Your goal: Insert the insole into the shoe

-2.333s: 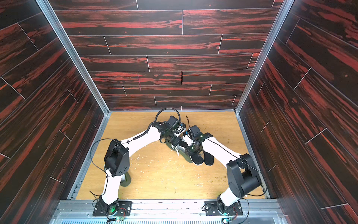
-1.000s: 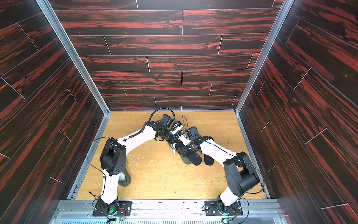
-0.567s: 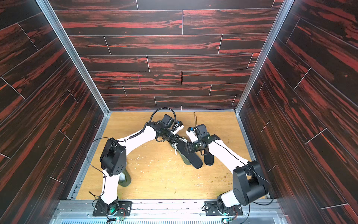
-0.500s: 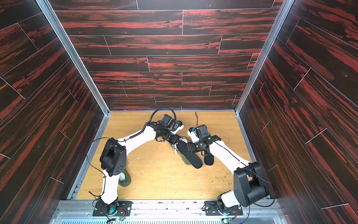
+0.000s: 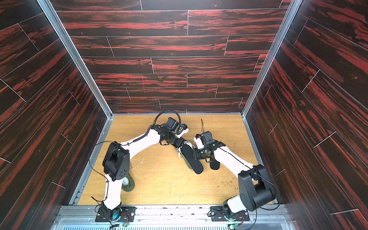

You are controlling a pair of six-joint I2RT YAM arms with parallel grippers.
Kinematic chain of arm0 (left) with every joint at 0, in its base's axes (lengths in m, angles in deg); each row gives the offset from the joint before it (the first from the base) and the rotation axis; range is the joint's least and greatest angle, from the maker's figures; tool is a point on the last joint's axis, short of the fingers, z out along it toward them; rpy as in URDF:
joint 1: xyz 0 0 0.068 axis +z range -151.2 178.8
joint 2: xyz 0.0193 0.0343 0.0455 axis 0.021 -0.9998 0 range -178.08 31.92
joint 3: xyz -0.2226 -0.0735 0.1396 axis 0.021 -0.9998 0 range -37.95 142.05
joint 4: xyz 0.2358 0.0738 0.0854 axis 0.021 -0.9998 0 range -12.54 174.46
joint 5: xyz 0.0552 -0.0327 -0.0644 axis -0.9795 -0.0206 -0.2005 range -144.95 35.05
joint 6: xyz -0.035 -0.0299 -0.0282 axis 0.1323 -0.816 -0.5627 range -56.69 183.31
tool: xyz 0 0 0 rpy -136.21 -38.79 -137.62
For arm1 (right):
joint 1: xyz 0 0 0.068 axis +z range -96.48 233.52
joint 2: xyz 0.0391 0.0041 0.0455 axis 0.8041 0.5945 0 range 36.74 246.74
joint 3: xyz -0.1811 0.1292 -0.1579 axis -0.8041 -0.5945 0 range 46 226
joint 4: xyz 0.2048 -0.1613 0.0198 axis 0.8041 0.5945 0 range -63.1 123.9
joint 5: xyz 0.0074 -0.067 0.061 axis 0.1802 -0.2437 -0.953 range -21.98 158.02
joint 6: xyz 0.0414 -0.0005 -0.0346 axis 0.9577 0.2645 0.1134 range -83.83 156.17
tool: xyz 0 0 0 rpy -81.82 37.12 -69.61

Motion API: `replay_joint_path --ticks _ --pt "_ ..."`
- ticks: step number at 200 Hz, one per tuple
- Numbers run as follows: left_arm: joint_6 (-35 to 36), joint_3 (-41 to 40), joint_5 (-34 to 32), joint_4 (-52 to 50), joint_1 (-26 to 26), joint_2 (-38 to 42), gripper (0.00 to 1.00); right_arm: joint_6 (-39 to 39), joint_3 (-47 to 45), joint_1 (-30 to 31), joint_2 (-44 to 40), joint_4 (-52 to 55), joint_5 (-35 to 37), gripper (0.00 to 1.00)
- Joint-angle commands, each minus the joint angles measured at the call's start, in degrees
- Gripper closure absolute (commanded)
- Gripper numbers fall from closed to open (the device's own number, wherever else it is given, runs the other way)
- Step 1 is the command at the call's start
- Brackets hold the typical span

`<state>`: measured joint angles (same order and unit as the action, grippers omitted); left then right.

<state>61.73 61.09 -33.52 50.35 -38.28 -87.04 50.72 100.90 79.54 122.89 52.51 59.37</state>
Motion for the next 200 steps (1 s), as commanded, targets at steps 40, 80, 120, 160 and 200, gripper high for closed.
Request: replay_joint_path --ticks 40,80,120,160,200 --pt "0.74 0.18 3.48 0.42 -0.57 4.3 1.0 8.97 3.44 2.7 5.17 -5.96 1.4 0.93" --pt "0.24 -0.19 1.46 0.27 -0.55 3.85 1.0 12.4 4.99 3.25 5.71 -9.11 5.2 0.94" --pt "-1.24 -1.34 0.88 3.01 -0.54 4.92 1.0 13.9 5.43 3.57 6.06 -10.47 8.47 0.96" --pt "-1.4 -1.08 3.55 2.92 -0.54 4.44 1.0 18.6 6.98 3.68 10.27 -13.49 7.18 0.97" --pt "-2.03 -2.37 4.25 3.7 -0.54 5.14 1.0 22.66 8.02 3.69 10.98 -16.72 9.45 0.97"
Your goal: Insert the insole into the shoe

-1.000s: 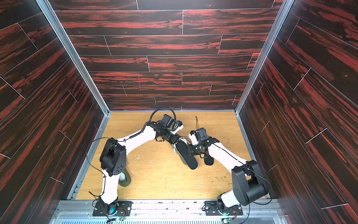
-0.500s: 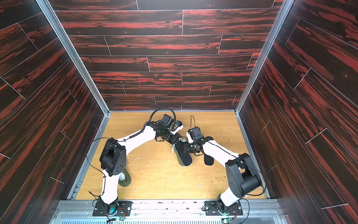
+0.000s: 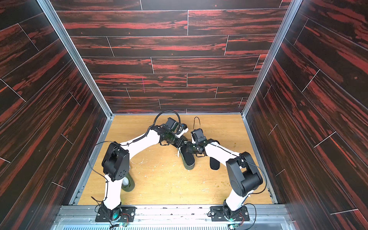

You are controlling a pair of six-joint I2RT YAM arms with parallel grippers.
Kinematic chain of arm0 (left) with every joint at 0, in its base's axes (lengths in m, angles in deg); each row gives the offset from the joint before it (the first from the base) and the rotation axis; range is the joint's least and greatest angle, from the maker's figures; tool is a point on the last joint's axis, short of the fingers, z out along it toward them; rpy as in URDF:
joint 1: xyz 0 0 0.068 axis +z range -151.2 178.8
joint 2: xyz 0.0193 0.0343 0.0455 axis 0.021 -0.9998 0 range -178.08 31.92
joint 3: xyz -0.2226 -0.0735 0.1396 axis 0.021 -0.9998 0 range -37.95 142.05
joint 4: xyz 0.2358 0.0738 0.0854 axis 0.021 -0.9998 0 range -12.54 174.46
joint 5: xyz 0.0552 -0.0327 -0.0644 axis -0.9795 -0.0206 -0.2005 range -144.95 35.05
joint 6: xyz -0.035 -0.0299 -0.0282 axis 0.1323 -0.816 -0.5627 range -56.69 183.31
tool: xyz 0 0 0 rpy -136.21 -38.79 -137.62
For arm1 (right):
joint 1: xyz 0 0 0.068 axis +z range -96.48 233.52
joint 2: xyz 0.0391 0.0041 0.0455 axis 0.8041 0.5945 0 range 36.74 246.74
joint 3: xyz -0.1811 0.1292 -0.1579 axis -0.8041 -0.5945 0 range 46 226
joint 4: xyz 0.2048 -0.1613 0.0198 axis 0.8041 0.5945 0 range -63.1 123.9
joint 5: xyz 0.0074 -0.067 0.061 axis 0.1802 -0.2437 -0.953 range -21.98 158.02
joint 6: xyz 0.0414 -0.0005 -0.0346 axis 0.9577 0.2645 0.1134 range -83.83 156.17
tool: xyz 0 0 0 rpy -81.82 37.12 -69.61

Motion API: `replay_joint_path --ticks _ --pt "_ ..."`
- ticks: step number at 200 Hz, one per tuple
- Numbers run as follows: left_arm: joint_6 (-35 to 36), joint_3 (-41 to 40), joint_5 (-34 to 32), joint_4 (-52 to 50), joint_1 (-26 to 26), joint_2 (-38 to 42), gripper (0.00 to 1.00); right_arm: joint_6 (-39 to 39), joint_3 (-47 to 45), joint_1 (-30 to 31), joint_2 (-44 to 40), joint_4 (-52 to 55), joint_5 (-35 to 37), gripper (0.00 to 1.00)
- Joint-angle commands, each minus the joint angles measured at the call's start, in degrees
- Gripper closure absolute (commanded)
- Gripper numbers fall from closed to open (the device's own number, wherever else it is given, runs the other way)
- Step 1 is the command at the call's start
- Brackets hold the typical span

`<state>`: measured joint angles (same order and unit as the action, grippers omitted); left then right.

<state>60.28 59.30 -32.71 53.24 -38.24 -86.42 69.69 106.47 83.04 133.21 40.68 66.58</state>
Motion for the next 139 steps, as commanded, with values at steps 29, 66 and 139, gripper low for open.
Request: replay_joint_path --ticks 29,66,139 --pt "-0.51 -0.66 3.17 0.72 -0.58 4.61 1.0 3.13 5.18 0.17 3.69 -3.89 3.58 0.96" --pt "-0.92 -1.44 2.41 1.15 -0.58 4.61 1.0 2.1 5.41 1.04 6.74 -3.92 4.97 0.95" --pt "-3.99 -2.82 -3.81 2.88 -0.36 4.82 1.0 -2.88 2.27 2.13 -3.29 3.04 7.76 0.64"
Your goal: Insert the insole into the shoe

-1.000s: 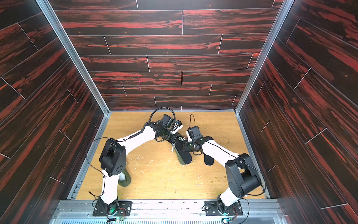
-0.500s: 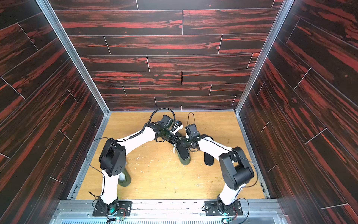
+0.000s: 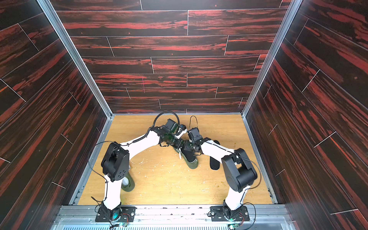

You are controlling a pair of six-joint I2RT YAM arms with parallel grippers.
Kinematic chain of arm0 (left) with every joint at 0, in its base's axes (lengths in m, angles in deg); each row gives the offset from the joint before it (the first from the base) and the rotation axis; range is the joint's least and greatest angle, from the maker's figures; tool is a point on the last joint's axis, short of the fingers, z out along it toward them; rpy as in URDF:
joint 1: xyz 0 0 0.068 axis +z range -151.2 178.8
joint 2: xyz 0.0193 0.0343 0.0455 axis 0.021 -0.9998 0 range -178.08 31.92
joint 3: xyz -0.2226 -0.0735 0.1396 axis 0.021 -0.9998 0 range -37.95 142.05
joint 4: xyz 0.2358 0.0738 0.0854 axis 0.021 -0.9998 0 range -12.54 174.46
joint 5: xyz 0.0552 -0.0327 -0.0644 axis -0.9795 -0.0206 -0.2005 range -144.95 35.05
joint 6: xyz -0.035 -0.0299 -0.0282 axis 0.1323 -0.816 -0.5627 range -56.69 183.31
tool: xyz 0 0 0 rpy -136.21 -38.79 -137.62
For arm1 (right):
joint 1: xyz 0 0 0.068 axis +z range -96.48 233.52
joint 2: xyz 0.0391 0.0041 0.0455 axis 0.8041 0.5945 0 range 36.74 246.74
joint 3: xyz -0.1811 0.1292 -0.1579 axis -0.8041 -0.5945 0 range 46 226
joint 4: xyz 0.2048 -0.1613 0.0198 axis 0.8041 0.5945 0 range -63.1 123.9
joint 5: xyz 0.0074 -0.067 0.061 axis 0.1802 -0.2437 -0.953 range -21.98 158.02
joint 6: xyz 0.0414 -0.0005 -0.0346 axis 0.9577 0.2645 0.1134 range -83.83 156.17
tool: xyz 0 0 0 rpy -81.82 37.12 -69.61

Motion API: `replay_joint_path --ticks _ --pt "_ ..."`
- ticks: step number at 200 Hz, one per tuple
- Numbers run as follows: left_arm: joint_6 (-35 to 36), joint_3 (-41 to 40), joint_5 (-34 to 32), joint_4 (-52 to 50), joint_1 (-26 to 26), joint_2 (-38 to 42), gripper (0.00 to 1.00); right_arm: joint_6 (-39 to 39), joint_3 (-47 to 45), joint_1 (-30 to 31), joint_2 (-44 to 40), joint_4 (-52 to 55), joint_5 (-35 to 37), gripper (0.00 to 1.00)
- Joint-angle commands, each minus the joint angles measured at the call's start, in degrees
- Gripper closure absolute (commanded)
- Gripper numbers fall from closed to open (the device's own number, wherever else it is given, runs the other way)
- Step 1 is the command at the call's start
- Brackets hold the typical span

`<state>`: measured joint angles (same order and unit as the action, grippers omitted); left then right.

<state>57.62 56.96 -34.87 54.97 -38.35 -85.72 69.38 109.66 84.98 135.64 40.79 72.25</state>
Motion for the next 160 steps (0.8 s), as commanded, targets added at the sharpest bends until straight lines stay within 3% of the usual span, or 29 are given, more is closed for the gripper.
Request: replay_joint_path --ticks 1,20,48,99,160 --pt "-1.37 -0.46 -1.76 1.22 -0.23 4.06 1.0 -2.64 -1.0 0.18 -5.85 3.0 2.1 0.64" --pt "-2.25 -0.6 -3.04 1.72 -0.03 3.91 1.0 -4.32 -1.89 0.18 -8.93 5.82 1.92 0.58" --pt "-2.92 -1.02 -3.39 2.49 0.01 3.83 1.0 -5.14 -5.22 0.09 -12.79 8.81 3.27 0.58" --pt "-3.1 -0.49 -3.37 2.91 -0.03 3.62 1.0 -3.46 -11.68 0.29 -13.05 6.8 0.14 0.84" --pt "-2.09 0.25 -1.32 1.72 -0.53 3.76 1.0 -1.84 -10.27 1.18 -10.22 3.34 -2.03 0.97"
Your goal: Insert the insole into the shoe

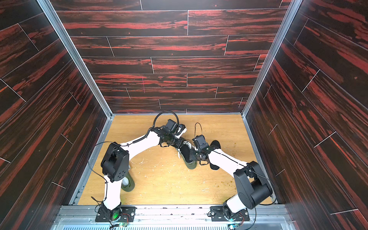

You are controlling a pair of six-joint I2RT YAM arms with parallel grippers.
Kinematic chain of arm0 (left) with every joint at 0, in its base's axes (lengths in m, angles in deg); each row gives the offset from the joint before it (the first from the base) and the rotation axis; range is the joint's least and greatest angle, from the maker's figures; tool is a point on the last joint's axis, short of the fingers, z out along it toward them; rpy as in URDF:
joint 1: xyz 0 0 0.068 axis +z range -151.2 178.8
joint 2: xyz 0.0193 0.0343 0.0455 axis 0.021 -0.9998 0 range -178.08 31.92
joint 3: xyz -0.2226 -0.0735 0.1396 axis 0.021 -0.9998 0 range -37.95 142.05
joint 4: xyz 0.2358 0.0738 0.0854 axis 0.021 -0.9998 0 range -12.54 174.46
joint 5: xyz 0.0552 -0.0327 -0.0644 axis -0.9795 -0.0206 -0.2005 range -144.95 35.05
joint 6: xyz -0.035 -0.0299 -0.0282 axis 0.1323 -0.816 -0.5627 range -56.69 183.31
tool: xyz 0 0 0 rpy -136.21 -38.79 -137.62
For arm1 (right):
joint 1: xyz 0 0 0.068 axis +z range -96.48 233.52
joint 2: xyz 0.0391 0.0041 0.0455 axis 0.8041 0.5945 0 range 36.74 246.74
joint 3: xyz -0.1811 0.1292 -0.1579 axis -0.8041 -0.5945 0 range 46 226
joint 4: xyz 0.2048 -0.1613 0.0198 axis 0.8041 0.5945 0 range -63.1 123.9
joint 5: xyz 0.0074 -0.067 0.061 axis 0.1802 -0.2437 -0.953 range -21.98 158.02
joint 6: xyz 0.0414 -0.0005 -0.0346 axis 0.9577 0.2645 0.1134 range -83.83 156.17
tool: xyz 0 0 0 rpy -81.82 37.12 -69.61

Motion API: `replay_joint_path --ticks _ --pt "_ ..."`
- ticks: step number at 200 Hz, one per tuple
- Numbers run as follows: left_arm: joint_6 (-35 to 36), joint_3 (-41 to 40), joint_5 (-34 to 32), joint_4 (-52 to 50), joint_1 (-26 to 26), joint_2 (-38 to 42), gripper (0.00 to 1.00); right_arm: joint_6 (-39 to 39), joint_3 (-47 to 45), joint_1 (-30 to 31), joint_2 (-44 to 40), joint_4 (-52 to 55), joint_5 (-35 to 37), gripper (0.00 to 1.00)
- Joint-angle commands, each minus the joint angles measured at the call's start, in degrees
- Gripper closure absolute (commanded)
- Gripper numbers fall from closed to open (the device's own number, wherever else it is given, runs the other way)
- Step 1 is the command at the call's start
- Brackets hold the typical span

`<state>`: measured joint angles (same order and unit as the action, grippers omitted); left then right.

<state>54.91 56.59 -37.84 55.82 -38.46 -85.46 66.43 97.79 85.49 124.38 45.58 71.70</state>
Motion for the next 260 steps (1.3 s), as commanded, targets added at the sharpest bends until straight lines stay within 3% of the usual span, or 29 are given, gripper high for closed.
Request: replay_joint_path --ticks 1,39,95,144,190,223,260 --pt "0.64 0.63 1.68 0.87 -0.48 3.53 1.0 1.07 1.71 0.66 1.09 -1.41 -1.48 0.97" --pt "0.37 -0.05 2.18 1.81 -1.09 4.07 1.0 -0.8 5.69 2.12 5.26 0.44 0.28 0.97" --pt "-1.45 -0.76 1.52 2.27 -0.36 4.16 1.0 -0.87 -0.23 3.12 8.28 -2.01 8.62 0.98" --pt "-2.23 -1.03 -0.75 2.01 0.08 4.01 1.0 -0.72 1.32 5.04 0.03 1.99 9.49 0.82" --pt "-2.8 -0.8 -0.75 1.79 0.23 3.87 1.0 -2.04 3.31 5.27 -4.73 5.76 10.12 0.59" --pt "-2.85 -0.59 -0.64 1.64 0.25 4.19 1.0 -4.96 4.88 5.26 -0.64 6.81 9.61 0.44" --pt "-2.76 -0.12 -0.53 1.22 0.22 4.49 1.0 -4.93 5.28 5.26 5.78 5.43 9.98 0.41"
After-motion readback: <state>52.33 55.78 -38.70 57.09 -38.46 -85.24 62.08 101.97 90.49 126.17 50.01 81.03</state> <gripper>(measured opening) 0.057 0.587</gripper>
